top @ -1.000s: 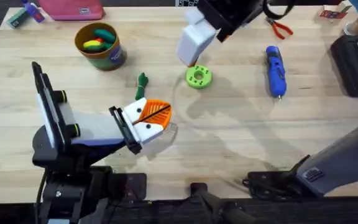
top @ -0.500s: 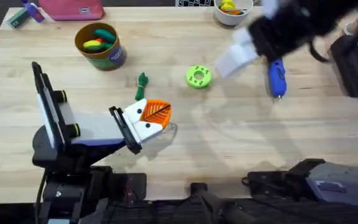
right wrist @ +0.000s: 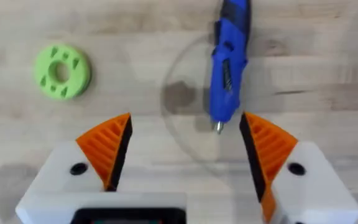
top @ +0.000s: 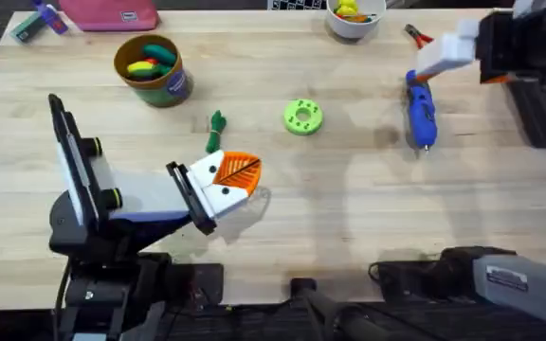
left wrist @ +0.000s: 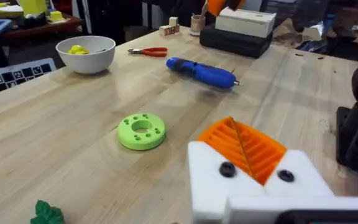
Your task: Pick up the gripper from the table and insert it into the empty holder that is missing its gripper. Then pick up a screw, insert it into the mounting hole, and use the screwdriver to tighten it. Finally, clean up the table by picking up the vegetable and placing it into the bucket.
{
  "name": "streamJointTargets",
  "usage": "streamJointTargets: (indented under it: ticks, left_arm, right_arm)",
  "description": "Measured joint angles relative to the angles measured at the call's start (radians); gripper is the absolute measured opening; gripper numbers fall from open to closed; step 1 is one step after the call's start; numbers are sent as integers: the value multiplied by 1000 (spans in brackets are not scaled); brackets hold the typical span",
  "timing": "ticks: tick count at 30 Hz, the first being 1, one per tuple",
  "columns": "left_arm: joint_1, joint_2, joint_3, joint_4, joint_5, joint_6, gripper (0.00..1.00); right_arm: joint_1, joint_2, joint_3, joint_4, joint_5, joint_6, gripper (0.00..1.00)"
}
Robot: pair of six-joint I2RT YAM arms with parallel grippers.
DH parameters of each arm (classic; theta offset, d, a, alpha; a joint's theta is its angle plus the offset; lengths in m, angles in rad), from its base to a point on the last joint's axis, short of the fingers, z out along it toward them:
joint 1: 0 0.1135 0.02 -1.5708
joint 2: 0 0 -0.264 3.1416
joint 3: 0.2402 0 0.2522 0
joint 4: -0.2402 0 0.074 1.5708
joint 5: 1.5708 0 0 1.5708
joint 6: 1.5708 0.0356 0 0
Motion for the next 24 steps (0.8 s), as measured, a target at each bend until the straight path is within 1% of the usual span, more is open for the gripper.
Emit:
streamJointTargets:
  ticks: [4,10,18,24]
  left_arm:
    - [0,0,0,0,0,0,16]
    - [0,0,0,0,0,0,16]
    - [0,0,0,0,0,0,16]
    - [0,0,0,0,0,0,16]
  right_arm:
    - [-58,84,0,87,4,5,994]
    - [-100,219,-1,195,8,5,989]
    - [-106,428,52,193,41,-8,981]
    - [-129,522,53,233,53,-31,981]
